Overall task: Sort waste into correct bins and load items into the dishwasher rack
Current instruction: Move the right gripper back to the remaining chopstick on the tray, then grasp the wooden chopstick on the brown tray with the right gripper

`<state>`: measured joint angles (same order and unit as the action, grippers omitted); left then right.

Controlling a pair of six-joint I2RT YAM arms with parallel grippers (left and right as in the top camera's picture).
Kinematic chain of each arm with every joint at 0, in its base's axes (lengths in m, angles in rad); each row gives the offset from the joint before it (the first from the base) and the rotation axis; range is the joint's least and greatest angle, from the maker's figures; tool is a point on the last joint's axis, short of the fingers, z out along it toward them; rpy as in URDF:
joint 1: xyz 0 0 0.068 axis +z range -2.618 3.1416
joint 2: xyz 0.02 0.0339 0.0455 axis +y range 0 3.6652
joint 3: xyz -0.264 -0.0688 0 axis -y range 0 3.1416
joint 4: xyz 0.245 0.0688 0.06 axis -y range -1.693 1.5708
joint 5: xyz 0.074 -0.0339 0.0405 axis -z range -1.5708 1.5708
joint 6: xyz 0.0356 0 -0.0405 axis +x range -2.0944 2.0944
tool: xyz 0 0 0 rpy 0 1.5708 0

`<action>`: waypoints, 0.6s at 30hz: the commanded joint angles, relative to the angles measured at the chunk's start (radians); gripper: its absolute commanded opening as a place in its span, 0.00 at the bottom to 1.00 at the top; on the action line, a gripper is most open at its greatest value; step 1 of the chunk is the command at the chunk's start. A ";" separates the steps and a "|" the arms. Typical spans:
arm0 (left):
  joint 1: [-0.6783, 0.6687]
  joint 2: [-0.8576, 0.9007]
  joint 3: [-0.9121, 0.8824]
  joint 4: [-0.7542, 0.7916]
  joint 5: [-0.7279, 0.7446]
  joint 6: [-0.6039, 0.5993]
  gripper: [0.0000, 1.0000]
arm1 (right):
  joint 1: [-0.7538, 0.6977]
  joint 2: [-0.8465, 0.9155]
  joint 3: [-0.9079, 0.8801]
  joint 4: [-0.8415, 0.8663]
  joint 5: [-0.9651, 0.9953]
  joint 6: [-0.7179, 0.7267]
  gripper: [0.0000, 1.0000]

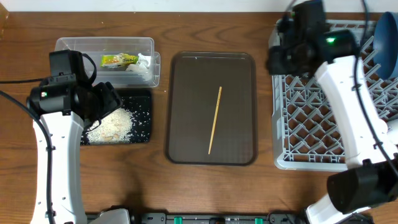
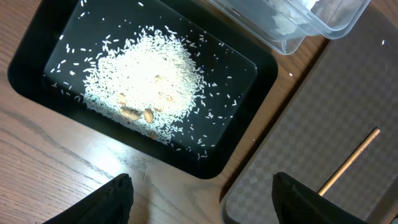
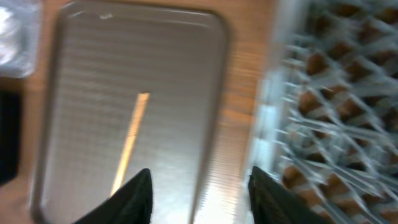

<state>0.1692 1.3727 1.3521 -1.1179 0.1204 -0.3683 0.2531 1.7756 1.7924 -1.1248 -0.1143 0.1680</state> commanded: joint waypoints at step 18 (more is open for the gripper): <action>0.005 -0.001 -0.005 0.000 -0.009 0.009 0.74 | 0.377 0.430 -0.008 0.024 0.043 0.364 0.48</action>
<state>0.1692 1.3727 1.3521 -1.1179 0.1207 -0.3683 0.6197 2.1635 1.7885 -1.0962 -0.0933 0.4641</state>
